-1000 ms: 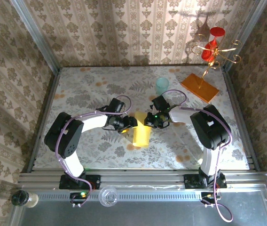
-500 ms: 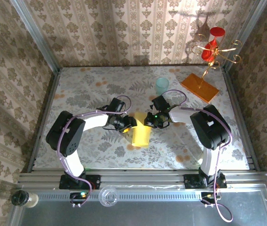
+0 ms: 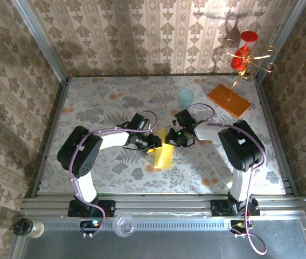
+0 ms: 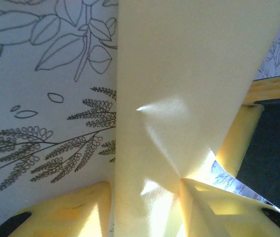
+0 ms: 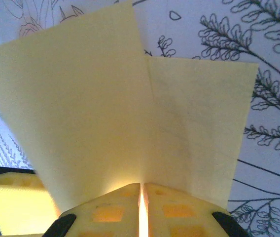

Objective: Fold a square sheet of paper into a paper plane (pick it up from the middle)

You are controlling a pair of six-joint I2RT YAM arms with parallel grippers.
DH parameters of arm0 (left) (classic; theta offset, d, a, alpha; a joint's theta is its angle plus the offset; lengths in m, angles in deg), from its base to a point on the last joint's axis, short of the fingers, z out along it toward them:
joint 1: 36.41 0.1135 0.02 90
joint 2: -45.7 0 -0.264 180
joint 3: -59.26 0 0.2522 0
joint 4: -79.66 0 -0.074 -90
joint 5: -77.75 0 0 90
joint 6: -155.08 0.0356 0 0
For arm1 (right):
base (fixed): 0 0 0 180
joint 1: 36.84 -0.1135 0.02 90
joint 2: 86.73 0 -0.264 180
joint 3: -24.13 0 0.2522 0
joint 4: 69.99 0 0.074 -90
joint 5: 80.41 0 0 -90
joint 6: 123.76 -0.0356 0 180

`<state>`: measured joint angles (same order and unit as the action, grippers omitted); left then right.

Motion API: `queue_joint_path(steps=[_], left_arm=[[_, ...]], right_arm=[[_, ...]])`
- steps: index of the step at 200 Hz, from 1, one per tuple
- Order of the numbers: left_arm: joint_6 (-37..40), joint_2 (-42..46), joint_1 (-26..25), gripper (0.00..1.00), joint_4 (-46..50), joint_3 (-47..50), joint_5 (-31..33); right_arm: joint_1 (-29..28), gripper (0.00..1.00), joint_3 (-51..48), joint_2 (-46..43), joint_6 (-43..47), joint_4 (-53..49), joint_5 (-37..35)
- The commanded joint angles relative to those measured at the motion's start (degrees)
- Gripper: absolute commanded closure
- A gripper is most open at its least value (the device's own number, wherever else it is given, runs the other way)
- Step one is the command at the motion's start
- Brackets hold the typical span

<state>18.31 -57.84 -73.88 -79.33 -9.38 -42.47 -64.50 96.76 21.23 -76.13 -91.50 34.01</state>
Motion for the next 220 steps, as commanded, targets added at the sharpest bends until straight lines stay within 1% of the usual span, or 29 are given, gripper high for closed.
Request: queue_joint_path(steps=[1,22,29,47,69,84,102,156,192,220], left_arm=[[1.8,-1.2,-0.1,0.57,2.0,-0.4,0.4],[1.0,0.5,0.3,0.56,1.2,0.5,0.9],[0.8,1.9,0.3,0.54,0.5,0.8,1.3],[0.8,5.6,0.6,0.51,-0.6,1.6,3.2],[-0.7,7.7,1.1,0.46,-4.6,3.6,2.8],[-2.4,7.0,1.2,0.43,-7.1,4.5,1.4],[-4.0,5.1,0.9,0.39,-7.8,4.3,0.4],[-4.3,1.2,-0.9,0.28,-4.3,1.1,0.3],[-3.3,-0.3,-1.4,0.28,-1.2,0.1,1.1],[-0.4,-1.9,-2.1,0.34,4.8,-1.9,2.7]], right_arm=[[0.6,0.86,-1.2,-2.2,-0.7,-1.3,-1.0],[0.8,0.86,-0.7,-2.9,-0.5,-2.2,-1.5],[0.8,0.86,-0.5,-2.9,-0.3,-2.6,-1.6],[0.8,0.86,-0.6,-2.6,-0.1,-3.2,-1.8],[0.9,0.86,-1.0,-2.3,-0.2,-3.1,-1.7],[0.9,0.86,-1.1,-2.1,-0.2,-3.0,-1.7],[0.9,0.86,-1.1,-1.9,-0.3,-3.1,-1.7],[0.8,0.85,-1.8,-2.4,-0.7,-2.8,-0.8],[0.8,0.85,-2.6,-3.3,-1.3,-2.5,0.7],[0.9,0.85,-3.2,-4.0,-1.9,-2.1,2.0]])
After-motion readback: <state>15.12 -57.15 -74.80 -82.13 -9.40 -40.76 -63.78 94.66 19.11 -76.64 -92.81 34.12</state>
